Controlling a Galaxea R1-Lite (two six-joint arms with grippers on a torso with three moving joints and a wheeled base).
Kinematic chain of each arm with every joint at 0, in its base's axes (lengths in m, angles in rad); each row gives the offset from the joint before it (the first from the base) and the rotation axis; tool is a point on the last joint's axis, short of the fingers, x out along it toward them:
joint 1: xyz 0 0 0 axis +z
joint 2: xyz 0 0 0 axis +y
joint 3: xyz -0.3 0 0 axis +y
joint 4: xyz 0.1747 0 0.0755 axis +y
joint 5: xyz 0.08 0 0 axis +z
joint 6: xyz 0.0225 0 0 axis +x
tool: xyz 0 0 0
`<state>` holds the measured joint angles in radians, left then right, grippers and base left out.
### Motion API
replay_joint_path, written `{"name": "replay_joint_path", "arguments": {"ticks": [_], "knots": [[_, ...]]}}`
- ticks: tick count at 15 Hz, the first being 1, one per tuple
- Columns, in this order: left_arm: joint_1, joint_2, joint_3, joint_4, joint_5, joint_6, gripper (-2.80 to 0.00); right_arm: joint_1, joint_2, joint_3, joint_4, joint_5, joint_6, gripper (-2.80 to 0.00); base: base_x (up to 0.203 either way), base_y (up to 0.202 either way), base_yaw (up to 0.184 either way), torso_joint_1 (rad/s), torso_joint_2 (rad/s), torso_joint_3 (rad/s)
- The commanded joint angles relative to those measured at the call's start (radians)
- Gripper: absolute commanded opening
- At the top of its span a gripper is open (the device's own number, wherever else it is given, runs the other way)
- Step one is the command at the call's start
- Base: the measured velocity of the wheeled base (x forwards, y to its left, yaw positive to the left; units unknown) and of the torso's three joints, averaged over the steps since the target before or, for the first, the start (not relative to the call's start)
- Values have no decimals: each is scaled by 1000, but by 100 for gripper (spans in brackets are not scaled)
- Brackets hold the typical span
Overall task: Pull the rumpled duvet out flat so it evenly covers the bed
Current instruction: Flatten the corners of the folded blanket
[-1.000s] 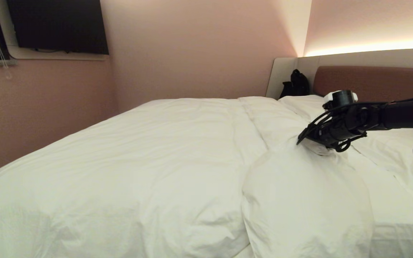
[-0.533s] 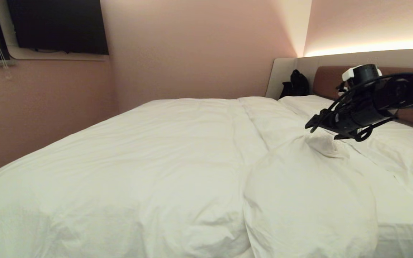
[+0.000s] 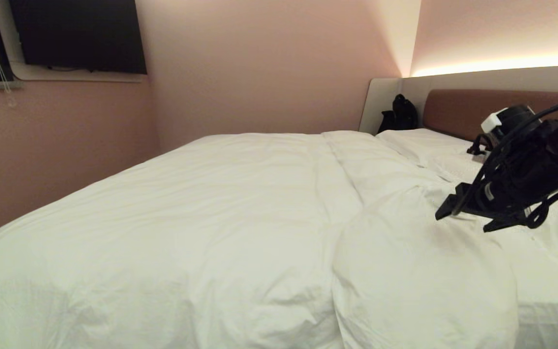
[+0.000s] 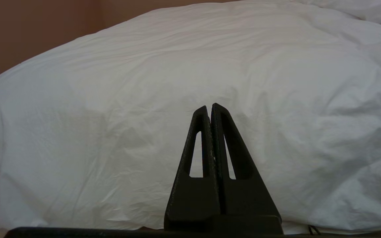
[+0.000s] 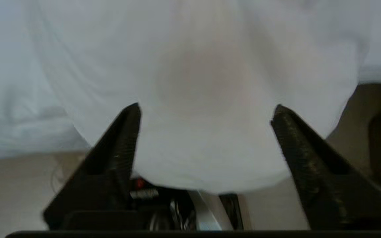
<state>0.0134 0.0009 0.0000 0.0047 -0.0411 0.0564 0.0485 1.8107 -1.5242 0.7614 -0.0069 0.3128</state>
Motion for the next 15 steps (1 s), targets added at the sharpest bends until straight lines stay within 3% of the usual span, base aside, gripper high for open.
{"name": "replay_joint_path", "arguments": {"ticks": [1, 4, 6, 10, 15], "knots": [[0, 1, 0, 0, 0, 0, -280, 1, -64, 92, 42, 42, -6, -280, 0, 0, 0, 0, 0, 0], [0, 1, 0, 0, 0, 0, -280, 1, -117, 173, 38, 82, -22, -280, 0, 0, 0, 0, 0, 0], [0, 1, 0, 0, 0, 0, -280, -6, -132, 258, -19, 82, -83, -280, 0, 0, 0, 0, 0, 0], [0, 1, 0, 0, 0, 0, -280, -94, -138, 442, -235, 80, -230, -280, 0, 0, 0, 0, 0, 0], [0, 1, 0, 0, 0, 0, -280, -165, -174, 570, -265, 86, -296, -280, 0, 0, 0, 0, 0, 0]]}}
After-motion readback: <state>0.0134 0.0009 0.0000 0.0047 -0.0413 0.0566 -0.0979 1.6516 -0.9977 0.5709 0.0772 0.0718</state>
